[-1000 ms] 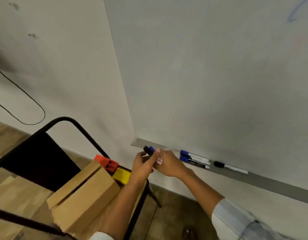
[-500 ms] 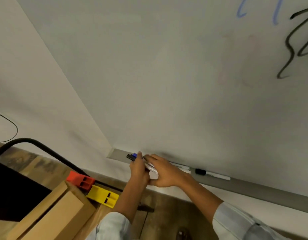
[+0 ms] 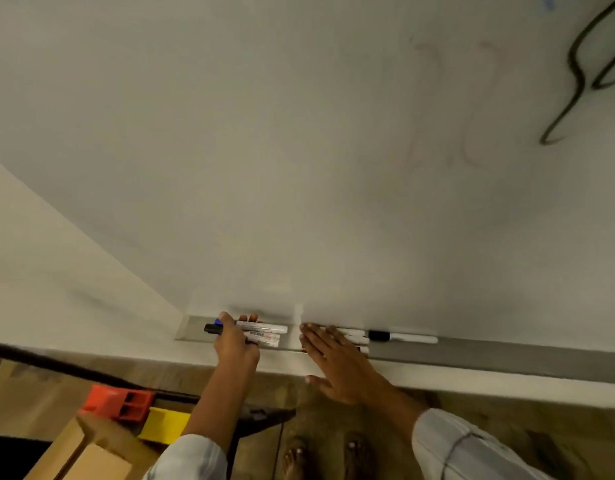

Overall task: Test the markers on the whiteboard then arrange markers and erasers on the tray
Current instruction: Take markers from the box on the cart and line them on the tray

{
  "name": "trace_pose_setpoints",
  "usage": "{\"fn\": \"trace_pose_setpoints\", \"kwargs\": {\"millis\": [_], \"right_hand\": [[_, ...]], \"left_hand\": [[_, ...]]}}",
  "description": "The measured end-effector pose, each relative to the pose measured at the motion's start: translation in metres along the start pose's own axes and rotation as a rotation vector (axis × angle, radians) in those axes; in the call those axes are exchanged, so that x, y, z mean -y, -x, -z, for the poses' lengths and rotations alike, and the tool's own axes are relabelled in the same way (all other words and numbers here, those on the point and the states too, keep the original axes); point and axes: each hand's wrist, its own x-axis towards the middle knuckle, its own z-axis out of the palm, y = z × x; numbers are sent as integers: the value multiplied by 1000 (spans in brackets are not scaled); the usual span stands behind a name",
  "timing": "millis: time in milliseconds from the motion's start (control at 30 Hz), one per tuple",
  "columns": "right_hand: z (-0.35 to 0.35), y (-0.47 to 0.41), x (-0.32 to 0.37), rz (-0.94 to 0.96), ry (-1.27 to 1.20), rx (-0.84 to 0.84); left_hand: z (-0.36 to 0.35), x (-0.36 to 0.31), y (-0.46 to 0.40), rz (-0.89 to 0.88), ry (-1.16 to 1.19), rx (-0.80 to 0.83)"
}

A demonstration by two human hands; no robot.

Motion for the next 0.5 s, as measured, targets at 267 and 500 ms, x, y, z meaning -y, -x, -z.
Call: {"fn": "trace_pose_setpoints", "kwargs": {"millis": [267, 500], "right_hand": [[-1, 62, -57, -72, 14, 66], [5, 108, -90, -99, 107, 62]], "left_hand": [[-20, 40, -5, 136, -84, 6], [-31, 83, 12, 195, -126, 38]]}}
